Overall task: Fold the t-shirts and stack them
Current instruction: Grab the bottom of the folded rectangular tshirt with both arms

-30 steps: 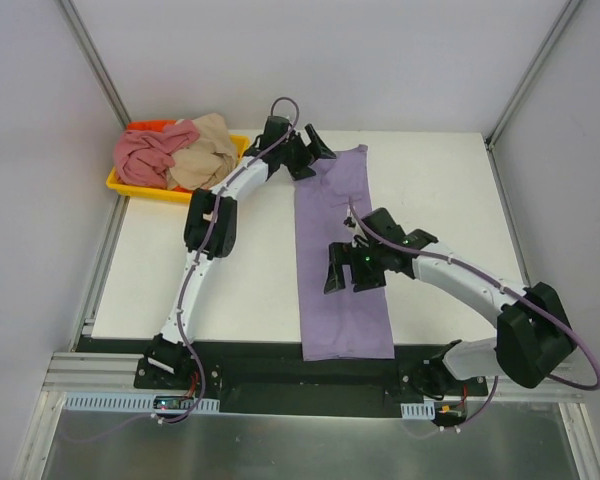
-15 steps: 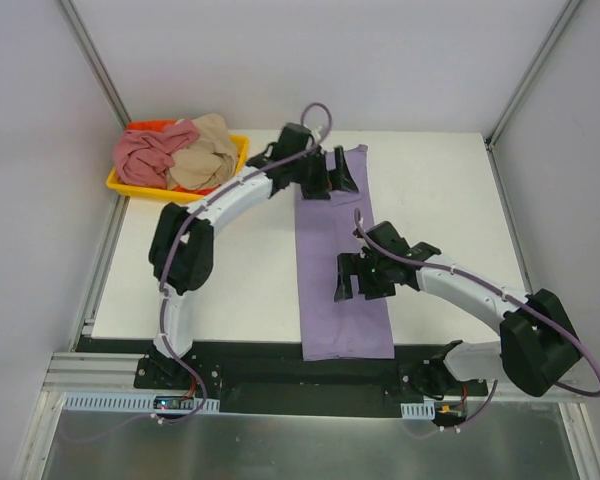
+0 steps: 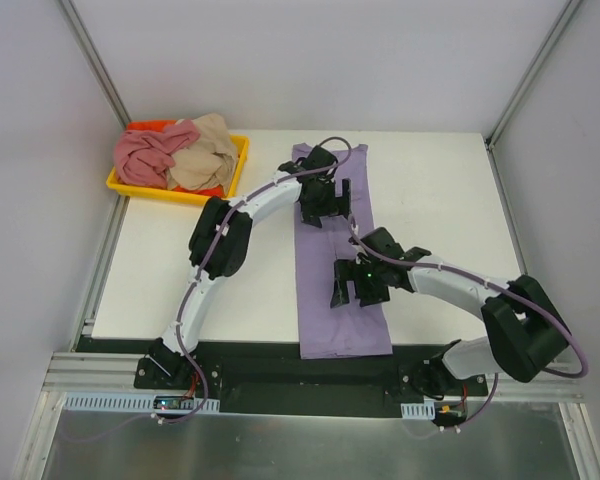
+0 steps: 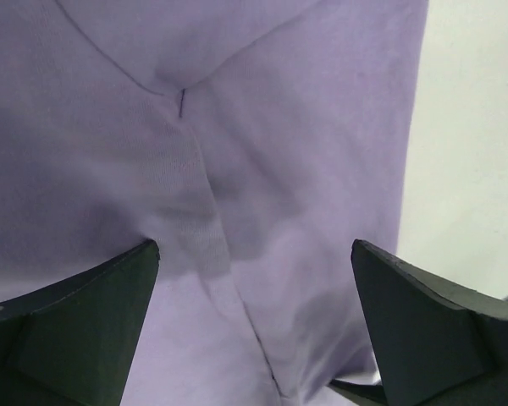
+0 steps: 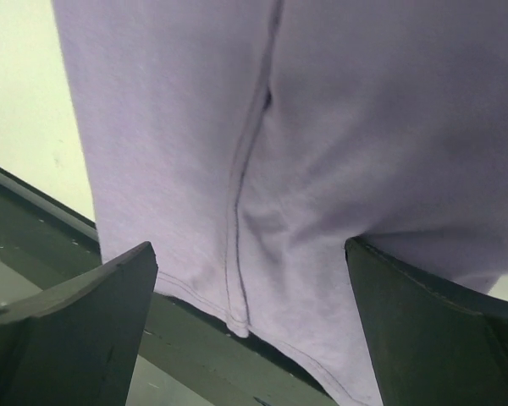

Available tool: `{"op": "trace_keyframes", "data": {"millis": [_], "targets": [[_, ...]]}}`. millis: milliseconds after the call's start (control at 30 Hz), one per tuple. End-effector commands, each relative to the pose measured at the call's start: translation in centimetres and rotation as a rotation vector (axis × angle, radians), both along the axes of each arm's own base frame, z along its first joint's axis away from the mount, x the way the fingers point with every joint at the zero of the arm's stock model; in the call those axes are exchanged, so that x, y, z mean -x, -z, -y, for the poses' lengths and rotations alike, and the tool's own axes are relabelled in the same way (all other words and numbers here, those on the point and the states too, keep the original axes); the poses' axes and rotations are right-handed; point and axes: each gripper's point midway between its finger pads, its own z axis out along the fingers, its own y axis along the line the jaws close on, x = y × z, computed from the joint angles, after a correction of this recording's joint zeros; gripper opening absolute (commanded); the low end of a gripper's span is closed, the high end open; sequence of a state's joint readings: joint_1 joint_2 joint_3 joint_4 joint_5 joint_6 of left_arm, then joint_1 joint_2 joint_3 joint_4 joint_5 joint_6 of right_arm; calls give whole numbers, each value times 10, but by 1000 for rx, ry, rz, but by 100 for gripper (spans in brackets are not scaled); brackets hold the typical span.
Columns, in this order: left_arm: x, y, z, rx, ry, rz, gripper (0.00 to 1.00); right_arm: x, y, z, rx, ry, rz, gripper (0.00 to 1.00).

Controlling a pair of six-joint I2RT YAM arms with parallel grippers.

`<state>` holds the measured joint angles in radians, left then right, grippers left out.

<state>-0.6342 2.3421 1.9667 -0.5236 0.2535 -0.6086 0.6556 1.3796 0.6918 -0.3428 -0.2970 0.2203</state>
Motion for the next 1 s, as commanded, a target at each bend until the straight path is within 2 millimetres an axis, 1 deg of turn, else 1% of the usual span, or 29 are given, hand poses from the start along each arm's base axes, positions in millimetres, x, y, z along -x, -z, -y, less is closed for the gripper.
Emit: {"op": "trace_keyframes", "data": {"millis": [0, 33, 100, 167, 233, 267, 333, 367, 400, 433, 533, 600, 667, 700, 733, 800, 833, 867, 933, 967], "targets": [[-31, 25, -14, -47, -29, -8, 99, -19, 0, -28, -86, -24, 4, 96], [-39, 28, -14, -39, -36, -7, 99, -24, 4, -29, -68, -21, 0, 96], [-58, 27, -13, -9, -45, 12, 99, -39, 3, -34, -54, -15, 21, 96], [-80, 22, -12, 24, -64, 45, 99, -54, 0, -41, -55, -4, 30, 96], [-99, 18, -18, 41, -93, 71, 99, -66, -4, -48, -51, 6, 33, 96], [-106, 15, -23, 58, -115, 68, 99, -71, -8, -51, -54, 8, 38, 96], [-112, 4, -29, 82, -125, 75, 99, -74, -12, -52, -53, 14, 46, 96], [-113, -7, -30, 94, -108, 93, 99, -74, -15, -51, -54, 16, 58, 96], [-110, -11, -30, 92, -97, 98, 99, -74, -19, -50, -56, 9, 71, 96], [-107, -26, -28, 104, -68, 123, 99, -72, -22, -48, -56, -1, 85, 96], [-91, -64, -16, 160, 9, 163, 99, -69, -40, -51, -122, -99, 195, 96], [-78, -94, -12, 180, 49, 202, 99, -61, -53, -51, -130, -189, 306, 96], [-56, -110, -16, 169, 71, 208, 99, -53, -67, -41, -81, -226, 363, 96], [-44, -123, -19, 165, 82, 224, 99, -49, -70, -36, -51, -226, 369, 96], [-30, -125, -25, 147, 88, 218, 99, -44, -73, -32, -35, -230, 382, 96], [0, -133, -43, 101, 71, 217, 99, -29, -75, -28, -39, -251, 403, 96], [15, -123, -55, 58, 43, 192, 99, -20, -76, -27, -50, -263, 411, 96], [30, -123, -66, 37, 10, 181, 99, -13, -73, -24, -37, -259, 401, 96], [65, -103, -90, -4, -40, 112, 99, 4, -67, -20, -11, -296, 368, 97], [81, -99, -99, -11, -61, 91, 99, 12, -64, -20, 6, -321, 360, 97]]}}
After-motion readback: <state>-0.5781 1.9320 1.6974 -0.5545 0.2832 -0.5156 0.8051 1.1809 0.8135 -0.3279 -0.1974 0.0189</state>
